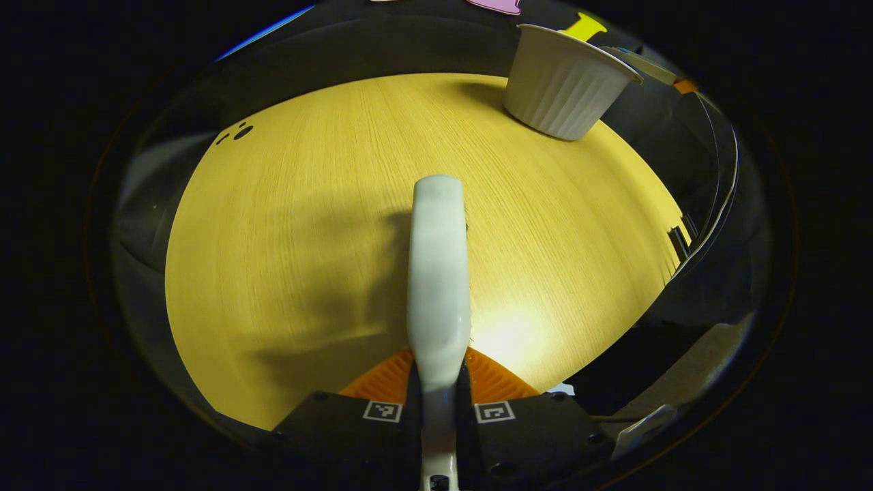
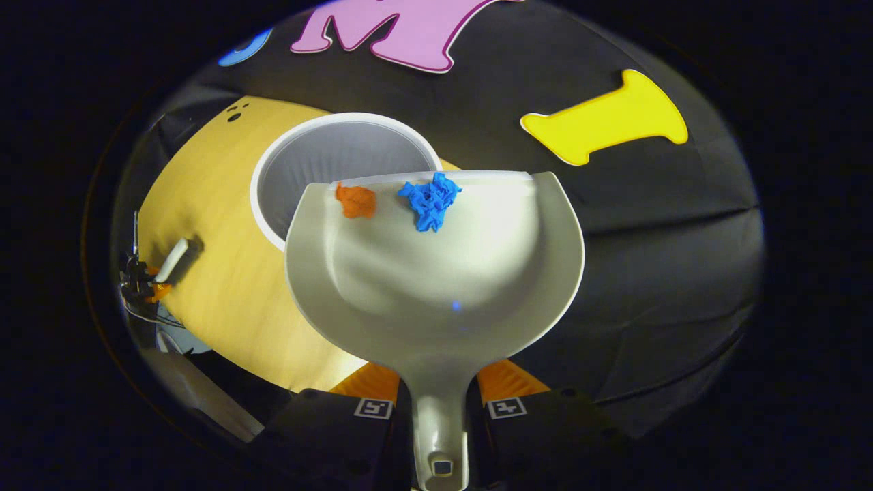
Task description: Pick up the small broom and dustpan from the desktop, sweep the trash into the dustpan with the broom, and then empty the trash into the garbage bin.
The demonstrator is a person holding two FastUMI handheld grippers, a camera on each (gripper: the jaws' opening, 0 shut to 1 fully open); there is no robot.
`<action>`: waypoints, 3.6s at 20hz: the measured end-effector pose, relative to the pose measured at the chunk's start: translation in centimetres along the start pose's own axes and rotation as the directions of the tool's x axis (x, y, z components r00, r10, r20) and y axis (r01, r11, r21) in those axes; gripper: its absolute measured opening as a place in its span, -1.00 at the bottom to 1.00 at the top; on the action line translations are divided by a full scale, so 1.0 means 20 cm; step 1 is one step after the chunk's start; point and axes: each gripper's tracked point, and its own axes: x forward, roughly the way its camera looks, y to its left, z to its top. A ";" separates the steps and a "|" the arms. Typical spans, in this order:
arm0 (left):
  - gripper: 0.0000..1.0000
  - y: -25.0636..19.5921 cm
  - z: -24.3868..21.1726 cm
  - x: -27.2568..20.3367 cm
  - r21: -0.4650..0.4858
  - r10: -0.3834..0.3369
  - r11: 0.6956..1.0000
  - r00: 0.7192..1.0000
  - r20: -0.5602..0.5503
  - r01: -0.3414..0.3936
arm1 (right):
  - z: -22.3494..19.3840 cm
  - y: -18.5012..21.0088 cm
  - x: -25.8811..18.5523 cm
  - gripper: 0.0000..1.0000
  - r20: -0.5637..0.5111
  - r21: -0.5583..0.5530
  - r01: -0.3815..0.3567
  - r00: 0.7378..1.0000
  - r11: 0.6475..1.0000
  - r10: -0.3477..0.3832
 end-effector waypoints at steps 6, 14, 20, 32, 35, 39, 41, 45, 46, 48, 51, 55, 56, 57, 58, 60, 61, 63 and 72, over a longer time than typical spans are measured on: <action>-0.51 0.00 0.02 -0.01 0.004 0.000 1.000 1.000 0.002 0.000 | 0.02 -0.07 -0.02 -0.29 -0.112 -0.130 0.023 0.993 0.991 -0.038; -0.52 0.00 0.03 -0.02 0.000 0.010 1.000 1.000 0.000 -0.010 | 0.13 -0.14 -0.06 -0.29 -0.228 -0.326 0.027 0.968 0.945 -0.106; -0.52 0.02 -0.01 -0.01 -0.042 0.022 0.999 1.000 -0.006 -0.022 | 0.20 -0.10 -0.06 -0.29 -0.233 -0.346 0.009 0.968 0.938 -0.095; -0.52 0.06 0.02 -0.04 -0.060 0.052 0.997 0.999 0.007 -0.052 | 0.15 -0.06 -0.33 -0.29 0.178 0.013 -0.114 0.978 0.993 0.110; -0.52 0.06 0.05 -0.05 -0.055 0.059 0.997 0.998 0.010 -0.058 | -0.06 0.12 -0.50 -0.36 0.282 0.076 -0.226 0.939 0.971 0.196; -0.51 0.08 0.05 -0.06 -0.048 0.075 0.996 0.997 0.007 -0.074 | -0.28 0.39 -0.52 -0.29 0.311 0.080 -0.296 0.915 0.952 0.258; -0.52 0.08 0.05 -0.07 -0.049 0.080 0.996 0.997 0.002 -0.080 | -0.38 0.55 -0.51 -0.29 0.308 0.067 -0.332 0.904 0.941 0.297; -0.51 0.09 0.05 -0.07 -0.043 0.089 0.995 0.996 -0.003 -0.089 | -0.56 0.90 -0.45 -0.29 0.261 0.037 -0.391 0.892 0.920 0.369; -0.52 0.09 0.05 -0.07 -0.044 0.091 0.995 0.996 -0.004 -0.091 | -0.61 0.99 -0.41 -0.29 0.244 0.029 -0.396 0.893 0.918 0.378; -0.51 0.10 0.05 -0.07 -0.044 0.094 0.995 0.996 -0.005 -0.094 | -0.69 1.16 -0.32 -0.29 0.198 0.018 -0.415 0.893 0.910 0.403; -0.52 0.10 0.05 -0.07 -0.038 0.104 0.994 0.995 -0.005 -0.105 | -0.74 1.40 -0.14 -0.29 0.137 -0.006 -0.428 0.895 0.904 0.424; -0.52 0.11 0.05 -0.07 -0.037 0.121 0.992 0.993 -0.003 -0.121 | -0.76 1.65 0.12 -0.29 0.071 -0.028 -0.417 0.906 0.909 0.417; -0.52 0.10 0.05 -0.07 -0.043 0.123 0.991 0.992 -0.005 -0.123 | -0.74 1.71 0.20 -0.37 0.066 -0.030 -0.415 0.907 0.909 0.416; -0.51 0.11 0.05 -0.07 -0.045 0.125 0.991 0.992 -0.007 -0.126 | -0.73 1.74 0.24 -0.37 0.064 -0.032 -0.410 0.909 0.912 0.411; -0.51 0.11 0.05 -0.06 -0.044 0.129 0.991 0.992 -0.008 -0.129 | -0.72 1.77 0.28 -0.36 0.064 -0.032 -0.406 0.911 0.913 0.407; -0.51 0.11 0.05 -0.06 -0.037 0.136 0.990 0.991 -0.008 -0.136 | -0.70 1.81 0.36 -0.37 0.058 -0.017 -0.399 0.915 0.917 0.399; -0.51 0.11 0.05 -0.06 -0.036 0.140 0.989 0.990 -0.006 -0.140 | -0.69 1.82 0.39 -0.29 0.059 -0.002 -0.395 0.917 0.919 0.395; -0.51 0.11 0.05 -0.06 -0.037 0.144 0.989 0.990 -0.007 -0.144 | -0.67 1.85 0.44 -0.29 0.061 0.028 -0.398 0.916 0.917 0.396; -0.51 0.13 0.04 -0.06 -0.004 0.182 0.983 0.983 -0.035 -0.182 | -0.63 1.92 0.56 -0.23 0.059 0.090 -0.405 0.914 0.910 0.401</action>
